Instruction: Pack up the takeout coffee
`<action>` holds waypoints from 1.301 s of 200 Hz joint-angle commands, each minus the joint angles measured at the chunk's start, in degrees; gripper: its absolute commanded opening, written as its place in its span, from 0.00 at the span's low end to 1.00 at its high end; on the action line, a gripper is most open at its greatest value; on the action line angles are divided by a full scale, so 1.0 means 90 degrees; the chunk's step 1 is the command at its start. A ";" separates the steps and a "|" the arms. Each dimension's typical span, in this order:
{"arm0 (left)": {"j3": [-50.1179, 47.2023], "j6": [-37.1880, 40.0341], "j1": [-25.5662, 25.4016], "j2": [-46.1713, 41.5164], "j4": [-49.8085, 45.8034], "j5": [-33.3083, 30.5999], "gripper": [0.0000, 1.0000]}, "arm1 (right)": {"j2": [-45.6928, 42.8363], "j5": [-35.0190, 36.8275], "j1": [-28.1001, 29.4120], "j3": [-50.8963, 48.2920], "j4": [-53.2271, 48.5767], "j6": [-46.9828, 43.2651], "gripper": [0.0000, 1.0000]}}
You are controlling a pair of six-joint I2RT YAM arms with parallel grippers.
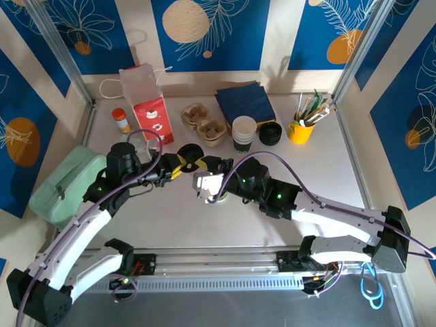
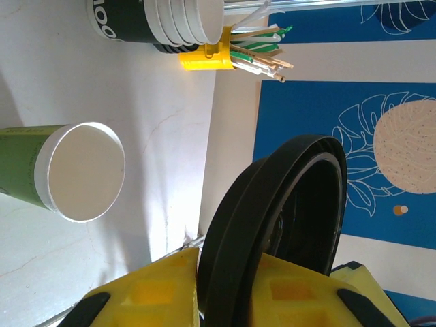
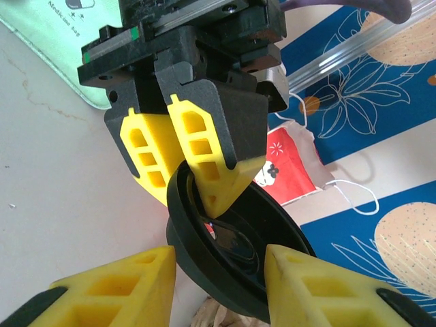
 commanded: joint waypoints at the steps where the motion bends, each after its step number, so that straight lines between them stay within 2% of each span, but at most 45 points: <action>1: -0.0018 -0.0053 0.0056 -0.0126 0.0091 0.0027 0.19 | 0.0081 0.0253 0.0035 0.0187 0.0072 -0.0148 0.39; 52: 0.0076 0.0182 0.0056 -0.0046 -0.0244 -0.0012 0.18 | 0.0060 0.0286 0.0027 0.0225 -0.0103 -0.0559 0.39; 114: 0.0481 0.0641 0.0056 0.0113 -0.0962 0.0007 0.17 | -0.0208 -0.0234 -0.0295 0.0436 -0.0942 -0.1104 0.39; 154: 0.0600 0.0708 0.0056 0.0172 -0.1050 0.0061 0.17 | -0.0161 -0.0478 -0.0503 0.0720 -0.1444 -0.1380 0.39; 260: 0.0758 0.0755 0.0056 0.0235 -0.1221 0.0098 0.16 | 0.0283 -0.0799 -0.0593 0.1199 -0.1721 -0.1952 0.35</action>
